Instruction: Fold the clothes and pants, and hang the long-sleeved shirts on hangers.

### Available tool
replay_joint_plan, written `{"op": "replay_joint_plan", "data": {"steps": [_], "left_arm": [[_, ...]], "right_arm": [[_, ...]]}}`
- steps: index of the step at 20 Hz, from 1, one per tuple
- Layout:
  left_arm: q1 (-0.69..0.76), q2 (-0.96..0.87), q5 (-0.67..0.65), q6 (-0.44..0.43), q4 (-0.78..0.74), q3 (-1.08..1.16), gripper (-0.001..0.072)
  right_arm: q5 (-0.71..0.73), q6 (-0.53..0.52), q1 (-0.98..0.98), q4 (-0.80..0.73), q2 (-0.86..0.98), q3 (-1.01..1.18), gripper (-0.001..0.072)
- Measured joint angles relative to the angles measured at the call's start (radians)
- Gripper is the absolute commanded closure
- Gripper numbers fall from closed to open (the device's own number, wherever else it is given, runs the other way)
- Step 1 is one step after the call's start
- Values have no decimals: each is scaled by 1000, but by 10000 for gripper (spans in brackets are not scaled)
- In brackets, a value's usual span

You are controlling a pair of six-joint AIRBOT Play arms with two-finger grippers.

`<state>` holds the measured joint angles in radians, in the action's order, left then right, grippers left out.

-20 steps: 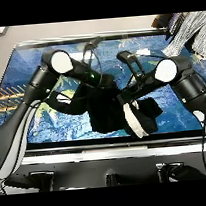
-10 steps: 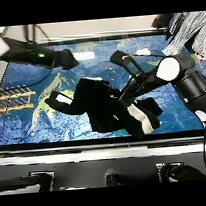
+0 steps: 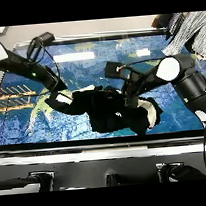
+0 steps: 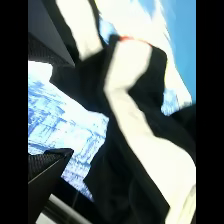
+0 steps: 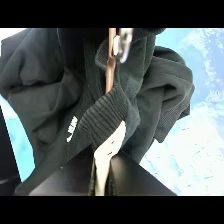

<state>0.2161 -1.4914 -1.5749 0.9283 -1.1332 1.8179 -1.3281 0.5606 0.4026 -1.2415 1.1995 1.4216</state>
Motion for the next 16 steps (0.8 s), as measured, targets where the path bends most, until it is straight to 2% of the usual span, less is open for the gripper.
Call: {"op": "replay_joint_plan", "data": {"steps": [1,2,11,16], "left_arm": [[-8,-1,16,-46,23,-37,80],[-14,-1,34,-84,43,-72,31],[-25,-1,112,-345,138,-257,34],[-8,-13,177,-425,145,-312,46]], "right_arm": [[-3,-22,0,0,0,0,657],[-7,-38,0,0,0,0,657],[-7,-89,0,19,25,0,657],[1,-103,0,76,50,0,657]]}}
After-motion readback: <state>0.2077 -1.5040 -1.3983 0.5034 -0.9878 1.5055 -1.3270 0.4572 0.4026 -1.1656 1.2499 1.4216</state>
